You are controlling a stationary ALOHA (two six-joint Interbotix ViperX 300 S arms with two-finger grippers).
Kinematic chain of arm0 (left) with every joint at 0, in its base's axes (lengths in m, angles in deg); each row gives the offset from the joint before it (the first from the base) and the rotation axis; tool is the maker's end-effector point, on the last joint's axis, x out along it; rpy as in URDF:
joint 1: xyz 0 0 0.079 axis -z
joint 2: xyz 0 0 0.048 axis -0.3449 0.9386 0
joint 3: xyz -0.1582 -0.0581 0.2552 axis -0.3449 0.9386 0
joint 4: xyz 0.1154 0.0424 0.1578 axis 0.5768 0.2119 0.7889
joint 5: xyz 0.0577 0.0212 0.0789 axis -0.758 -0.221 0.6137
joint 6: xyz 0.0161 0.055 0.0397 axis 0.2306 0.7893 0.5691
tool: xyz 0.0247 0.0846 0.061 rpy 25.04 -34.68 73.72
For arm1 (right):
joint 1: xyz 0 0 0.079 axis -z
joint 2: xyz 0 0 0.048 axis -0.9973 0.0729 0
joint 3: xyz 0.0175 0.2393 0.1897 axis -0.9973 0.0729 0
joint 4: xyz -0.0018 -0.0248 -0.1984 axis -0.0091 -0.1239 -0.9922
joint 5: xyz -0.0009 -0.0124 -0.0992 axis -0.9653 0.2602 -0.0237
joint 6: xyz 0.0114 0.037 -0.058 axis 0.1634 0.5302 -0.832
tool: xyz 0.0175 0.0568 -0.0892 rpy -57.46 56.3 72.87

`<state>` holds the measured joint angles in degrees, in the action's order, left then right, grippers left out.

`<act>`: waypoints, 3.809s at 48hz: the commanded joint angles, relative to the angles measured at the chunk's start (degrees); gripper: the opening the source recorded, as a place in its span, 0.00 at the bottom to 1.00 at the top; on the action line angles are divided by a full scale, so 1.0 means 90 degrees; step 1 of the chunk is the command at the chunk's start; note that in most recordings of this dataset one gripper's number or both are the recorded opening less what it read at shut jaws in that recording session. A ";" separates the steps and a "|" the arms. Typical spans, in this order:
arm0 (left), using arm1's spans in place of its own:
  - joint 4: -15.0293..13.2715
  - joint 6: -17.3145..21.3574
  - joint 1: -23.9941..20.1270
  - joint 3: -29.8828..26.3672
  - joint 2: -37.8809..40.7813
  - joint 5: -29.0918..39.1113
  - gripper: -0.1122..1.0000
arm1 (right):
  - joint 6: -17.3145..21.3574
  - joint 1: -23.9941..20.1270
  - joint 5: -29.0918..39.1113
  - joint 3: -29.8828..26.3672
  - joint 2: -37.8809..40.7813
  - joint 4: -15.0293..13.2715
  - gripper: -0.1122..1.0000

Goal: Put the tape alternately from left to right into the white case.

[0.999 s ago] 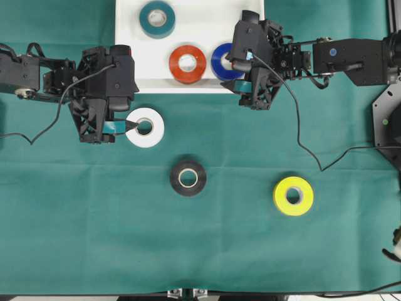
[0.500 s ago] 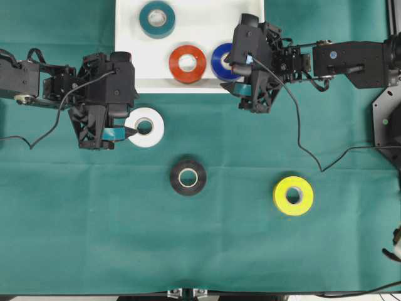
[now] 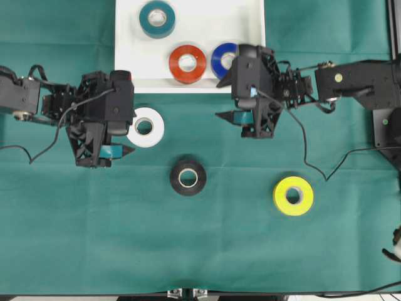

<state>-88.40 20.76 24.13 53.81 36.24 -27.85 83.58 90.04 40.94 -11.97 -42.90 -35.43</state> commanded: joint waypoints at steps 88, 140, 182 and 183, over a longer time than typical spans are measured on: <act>0.0020 -0.0137 -0.0039 -0.0391 0.1025 -0.0635 0.68 | 0.0020 -0.0439 -0.0049 -0.0049 -0.0078 -0.0010 0.79; 0.0020 -0.0117 -0.0117 -0.0488 0.1621 -0.0674 0.62 | 0.0020 -0.0439 -0.0049 -0.0059 -0.0068 -0.0010 0.79; 0.0029 -0.0117 -0.0068 -0.0459 0.0098 0.0059 0.08 | 0.0020 -0.0439 -0.0049 -0.0068 -0.0068 0.0000 0.79; 0.0020 -0.0117 -0.0088 -0.0449 0.0039 0.0088 0.08 | 0.0020 -0.0439 -0.0049 -0.0068 -0.0068 -0.0010 0.79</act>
<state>-88.31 19.53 23.51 50.56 39.66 -27.59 83.67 86.26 40.94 -11.97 -42.90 -35.43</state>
